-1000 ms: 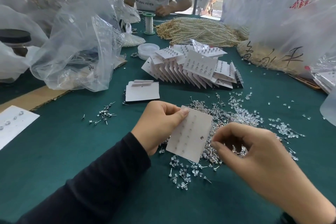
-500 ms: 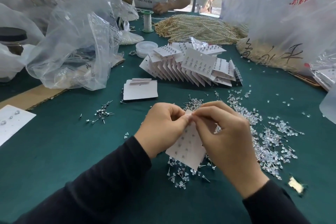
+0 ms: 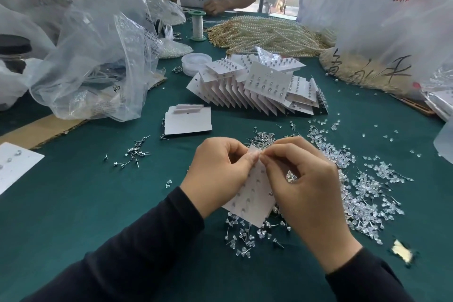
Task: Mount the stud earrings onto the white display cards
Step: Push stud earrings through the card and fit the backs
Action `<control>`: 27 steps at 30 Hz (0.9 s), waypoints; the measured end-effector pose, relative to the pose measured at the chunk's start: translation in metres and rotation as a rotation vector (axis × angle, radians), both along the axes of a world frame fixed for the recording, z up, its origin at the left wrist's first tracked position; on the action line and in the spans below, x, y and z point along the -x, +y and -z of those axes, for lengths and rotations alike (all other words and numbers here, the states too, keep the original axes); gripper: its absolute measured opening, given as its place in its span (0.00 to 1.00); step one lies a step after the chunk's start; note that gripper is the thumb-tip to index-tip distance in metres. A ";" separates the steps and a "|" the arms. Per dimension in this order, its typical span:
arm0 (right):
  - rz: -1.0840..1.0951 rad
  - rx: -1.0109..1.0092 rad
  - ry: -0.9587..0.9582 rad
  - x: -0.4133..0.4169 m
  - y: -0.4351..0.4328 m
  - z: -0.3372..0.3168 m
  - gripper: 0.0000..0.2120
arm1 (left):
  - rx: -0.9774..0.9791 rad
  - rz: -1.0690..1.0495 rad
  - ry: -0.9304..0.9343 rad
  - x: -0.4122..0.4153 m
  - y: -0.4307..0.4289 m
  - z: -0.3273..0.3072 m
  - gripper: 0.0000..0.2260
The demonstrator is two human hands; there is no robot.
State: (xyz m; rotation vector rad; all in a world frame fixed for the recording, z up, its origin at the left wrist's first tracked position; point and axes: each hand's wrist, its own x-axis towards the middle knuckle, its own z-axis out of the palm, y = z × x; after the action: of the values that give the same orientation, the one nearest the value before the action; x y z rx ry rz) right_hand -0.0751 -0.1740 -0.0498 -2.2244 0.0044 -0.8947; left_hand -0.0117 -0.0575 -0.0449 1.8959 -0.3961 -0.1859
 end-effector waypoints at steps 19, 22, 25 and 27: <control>0.030 -0.003 -0.028 0.003 0.003 -0.004 0.06 | -0.016 -0.020 -0.132 0.003 0.002 -0.008 0.11; 0.045 0.008 -0.033 0.003 0.006 -0.003 0.06 | -0.019 -0.031 -0.168 0.004 0.001 -0.008 0.11; 0.063 0.012 -0.025 0.003 0.008 -0.002 0.05 | -0.041 -0.039 -0.245 0.006 0.002 -0.008 0.11; 0.063 0.006 -0.022 0.003 0.009 -0.002 0.05 | -0.058 -0.039 -0.297 0.006 0.003 -0.008 0.11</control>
State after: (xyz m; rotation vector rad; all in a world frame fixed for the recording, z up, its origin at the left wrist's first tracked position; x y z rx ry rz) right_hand -0.0777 -0.1649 -0.0474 -2.2312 0.0624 -0.9545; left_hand -0.0179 -0.0547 -0.0367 1.9919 -0.5577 0.1139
